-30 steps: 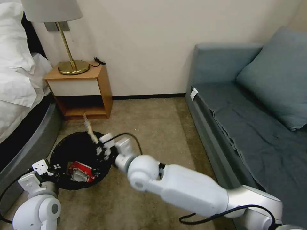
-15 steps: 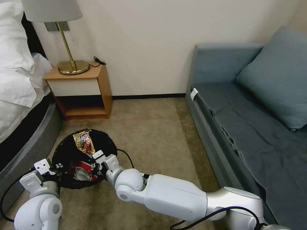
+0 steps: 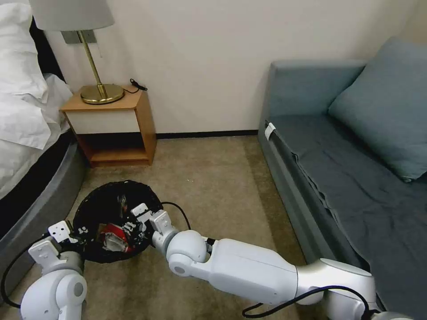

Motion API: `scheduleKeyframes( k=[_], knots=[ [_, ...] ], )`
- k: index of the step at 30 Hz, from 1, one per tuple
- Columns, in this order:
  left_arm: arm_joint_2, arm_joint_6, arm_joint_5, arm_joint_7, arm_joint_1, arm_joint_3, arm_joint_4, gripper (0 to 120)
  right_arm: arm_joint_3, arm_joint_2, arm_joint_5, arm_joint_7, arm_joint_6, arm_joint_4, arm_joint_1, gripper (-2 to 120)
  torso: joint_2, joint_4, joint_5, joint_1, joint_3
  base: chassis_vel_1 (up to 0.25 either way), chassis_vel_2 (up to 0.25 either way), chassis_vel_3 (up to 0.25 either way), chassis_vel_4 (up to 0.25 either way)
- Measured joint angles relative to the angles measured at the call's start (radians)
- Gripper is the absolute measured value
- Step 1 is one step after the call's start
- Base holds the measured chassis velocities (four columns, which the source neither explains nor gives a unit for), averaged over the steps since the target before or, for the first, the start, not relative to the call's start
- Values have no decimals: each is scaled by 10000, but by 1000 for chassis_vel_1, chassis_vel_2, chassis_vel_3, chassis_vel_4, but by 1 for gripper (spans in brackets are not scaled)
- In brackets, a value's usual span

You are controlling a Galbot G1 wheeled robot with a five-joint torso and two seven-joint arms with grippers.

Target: Pick up the trash bin, then pick up the garbage on the floor and place it into the trash bin.

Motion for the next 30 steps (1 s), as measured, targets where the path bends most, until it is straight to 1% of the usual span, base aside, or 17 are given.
scheduleKeyframes(
  k=[2, 3, 5, 7, 8, 9, 12, 13, 15, 18, 20, 22, 30],
  knots=[
    [13, 0, -150, -58, 4, -15, 28, 2, 207, 19, -93, 35, 23, 93, 40, 73, 0, 1, 0, 0, 0, 0, 0, 0, 0],
    [13, 0, -150, -58, 4, -15, 28, 2, 207, 19, -93, 35, 23, 93, 40, 73, 0, 1, 0, 0, 0, 0, 0, 0, 0],
    [38, 17, -394, -173, 5, -29, 39, 2, 481, 5, -302, 33, 74, 214, 148, 82, 0, 1, 0, 0, 0, 0, 0, 0, 0],
    [97, 113, -989, -504, -14, -46, 53, 2, 911, -107, -655, -67, 125, 476, 284, 91, 0, 1, 1, 0, 0, 0, 0, 0, 0],
    [97, 113, -989, -504, -14, -46, 53, 2, 911, -107, -655, -67, 125, 476, 284, 91, 0, 1, 1, 0, 0, 0, 0, 0, 0],
    [119, 185, -1362, -707, -23, -47, 64, 2, 1128, -186, -760, -101, 134, 638, 329, 96, 0, 1, 1, 0, 0, 0, 0, 0, 0],
    [148, 413, -2687, -1497, -78, -30, 190, 2, 1711, -482, -878, -137, 138, 1232, 370, 99, 0, -1, 1, 0, 0, 0, 0, 0, 0],
    [148, 413, -2687, -1497, -78, -30, 190, 2, 1711, -482, -878, -137, 138, 1232, 370, 99, 0, -1, 1, 0, 0, 0, 0, 0, 0],
    [163, 536, -3442, -2087, -123, -1, 382, 2, 2054, -727, -923, -138, 139, 1616, 284, 100, 0, 0, 1, 0, 0, 0, 0, 0, 0],
    [209, 697, -4094, -2706, -214, 20, 755, 2, 2361, -1030, -929, -139, 142, 2025, 28, 100, 0, -1, 1, 0, 0, 0, 0, 0, 0],
    [224, 723, -4144, -2799, -238, 21, 860, 2, 2426, -1119, -938, -139, 145, 2104, -64, 100, 0, -1, 1, 0, 0, 0, 0, 0, 0],
    [260, 766, -4166, -2930, -287, 20, 1179, 2, 2554, -1301, -982, -144, 181, 2249, -296, 100, 0, -1, 1, 0, 0, 0, 0, 0, 0],
    [243, 771, -4086, -2935, -320, 57, 1736, 2, 2749, -1503, -1163, -184, 305, 2321, -682, 100, 0, 0, 4, 0, 0, 0, 0, 0, 0]
  ],
)
